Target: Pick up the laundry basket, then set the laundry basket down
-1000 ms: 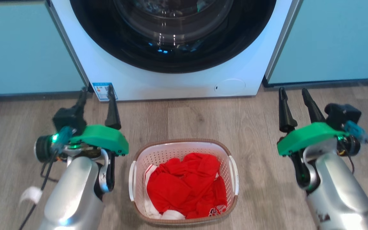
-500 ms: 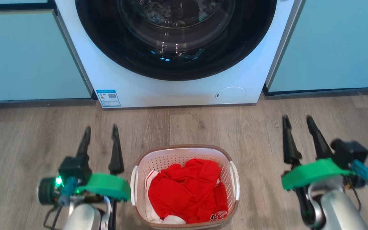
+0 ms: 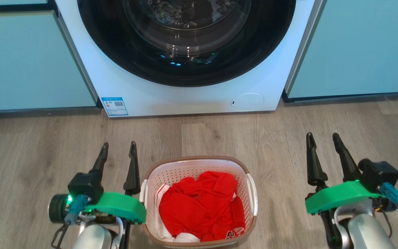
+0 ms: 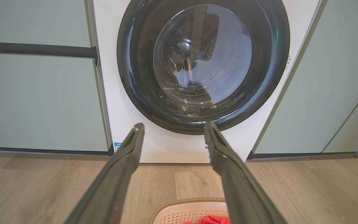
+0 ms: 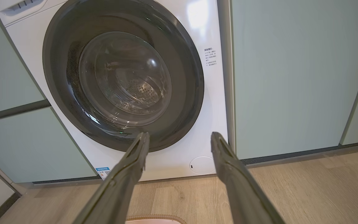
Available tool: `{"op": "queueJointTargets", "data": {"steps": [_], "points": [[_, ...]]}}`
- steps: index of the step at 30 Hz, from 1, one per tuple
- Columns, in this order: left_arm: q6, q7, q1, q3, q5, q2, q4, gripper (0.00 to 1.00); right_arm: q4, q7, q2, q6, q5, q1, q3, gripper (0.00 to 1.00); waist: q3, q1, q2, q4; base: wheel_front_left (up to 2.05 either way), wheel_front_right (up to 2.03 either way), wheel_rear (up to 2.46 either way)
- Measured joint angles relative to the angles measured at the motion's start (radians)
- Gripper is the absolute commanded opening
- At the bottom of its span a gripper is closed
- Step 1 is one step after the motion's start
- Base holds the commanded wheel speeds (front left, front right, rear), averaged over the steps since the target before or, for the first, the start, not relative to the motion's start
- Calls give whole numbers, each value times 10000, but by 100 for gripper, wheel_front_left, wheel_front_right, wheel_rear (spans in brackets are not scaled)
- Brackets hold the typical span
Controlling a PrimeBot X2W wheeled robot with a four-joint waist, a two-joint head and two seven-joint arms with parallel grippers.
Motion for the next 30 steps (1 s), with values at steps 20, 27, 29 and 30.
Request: {"op": "queueJointTargets", "data": {"steps": [20,27,29,30], "points": [[-165,0,-9,27,-171,0,-276,100,-132,0,44,0,8,-6,-71,100,9,1,0,-9,0,0,0],[-272,0,-9,54,-366,0,-274,100,-134,0,46,0,6,-6,-73,100,1,1,0,-9,0,0,0],[-339,0,-9,56,-399,0,-274,100,-138,0,46,0,6,-6,-73,100,-1,1,0,-6,0,0,0],[-341,0,-9,56,-449,0,-265,100,-138,0,46,0,6,-6,-73,100,-4,1,0,-4,0,0,0]]}}
